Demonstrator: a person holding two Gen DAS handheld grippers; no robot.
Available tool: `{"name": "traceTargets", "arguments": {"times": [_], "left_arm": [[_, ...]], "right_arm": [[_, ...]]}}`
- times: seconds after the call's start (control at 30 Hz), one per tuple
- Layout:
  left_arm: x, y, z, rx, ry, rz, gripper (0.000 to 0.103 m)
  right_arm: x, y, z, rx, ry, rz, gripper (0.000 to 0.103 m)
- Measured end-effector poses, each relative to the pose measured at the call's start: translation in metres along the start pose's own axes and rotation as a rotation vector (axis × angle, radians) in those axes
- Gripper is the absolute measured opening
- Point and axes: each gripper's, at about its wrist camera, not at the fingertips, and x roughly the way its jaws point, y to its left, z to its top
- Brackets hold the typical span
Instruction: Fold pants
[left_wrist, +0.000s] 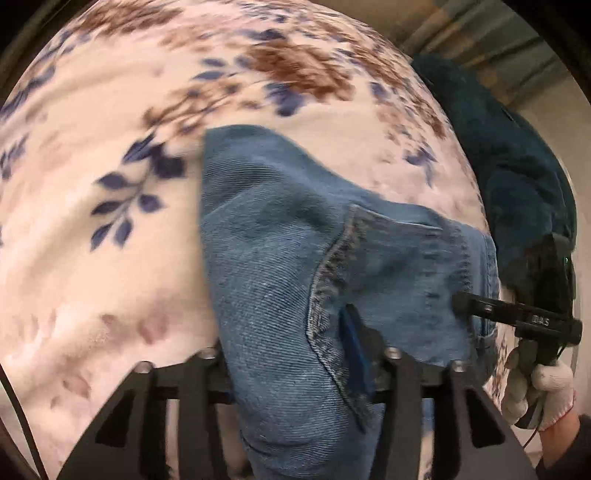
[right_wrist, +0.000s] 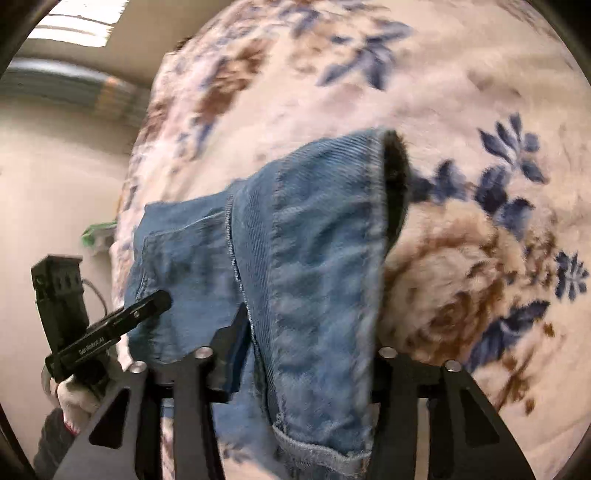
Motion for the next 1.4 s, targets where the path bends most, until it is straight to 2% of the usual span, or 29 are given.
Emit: {"name": "traceTargets", "arguments": {"times": [0.03,0.07,0.1,0.17,0.2,0.3,0.43,0.57,0.6,0.7,0.77,0.8,0.9,0.93,0.97,1.13,1.33,1.4], "left_arm": [[0.001,0.007,0.0,-0.007,0.002,-0.008,0.06],[-0.001,0.011,0.0,0.0,0.001,-0.004,0.069],[-0.004,0.014,0.0,0.011,0.0,0.001,0.072],[-0.015,0.018,-0.004,0.008,-0.001,0.022,0.073],[-0.023,0.019,-0.009,-0.014,-0.004,0.014,0.072],[-0.047,0.012,-0.036,-0.013,-0.05,-0.024,0.071],[-0.044,-0.002,-0.08,0.111,-0.023,0.089,0.072],[-0.047,0.004,-0.095,0.061,-0.038,0.133,0.072],[-0.052,-0.002,-0.096,0.07,-0.052,0.169,0.072],[-0.074,-0.035,-0.104,0.128,-0.115,0.358,0.072],[-0.096,-0.059,-0.115,0.143,-0.162,0.415,0.072],[-0.107,-0.067,-0.121,0.139,-0.179,0.436,0.072],[-0.145,-0.091,-0.141,0.115,-0.213,0.473,0.078],[-0.159,-0.099,-0.149,0.108,-0.217,0.48,0.085],[-0.174,-0.107,-0.157,0.105,-0.225,0.485,0.086],[-0.241,-0.152,-0.194,0.116,-0.289,0.496,0.086],[-0.303,-0.196,-0.229,0.139,-0.342,0.5,0.087],[-0.322,-0.208,-0.241,0.138,-0.363,0.5,0.09]], "right_arm": [[0.0,-0.005,0.0,0.011,-0.008,-0.01,0.073],[-0.001,-0.01,-0.001,0.009,-0.016,-0.033,0.077],[-0.002,-0.015,-0.002,0.001,-0.016,-0.054,0.077],[-0.007,-0.025,-0.006,0.01,-0.012,-0.081,0.078],[-0.01,-0.032,-0.009,0.017,-0.021,-0.13,0.078],[-0.018,-0.046,-0.018,0.057,-0.043,-0.124,0.078],[-0.021,-0.048,-0.038,0.043,-0.038,-0.151,0.078],[-0.029,-0.038,-0.055,0.032,-0.049,-0.205,0.08],[-0.034,-0.028,-0.061,0.013,-0.065,-0.25,0.083],[-0.056,0.014,-0.081,-0.08,-0.172,-0.468,0.086],[-0.074,0.044,-0.106,-0.137,-0.251,-0.6,0.092],[-0.082,0.057,-0.121,-0.141,-0.275,-0.625,0.092],[-0.109,0.092,-0.161,-0.113,-0.311,-0.627,0.093],[-0.119,0.105,-0.174,-0.121,-0.329,-0.647,0.093],[-0.133,0.114,-0.187,-0.131,-0.345,-0.663,0.093],[-0.201,0.163,-0.254,-0.16,-0.393,-0.671,0.093],[-0.271,0.204,-0.313,-0.177,-0.428,-0.641,0.093],[-0.298,0.219,-0.333,-0.184,-0.452,-0.634,0.093]]}}
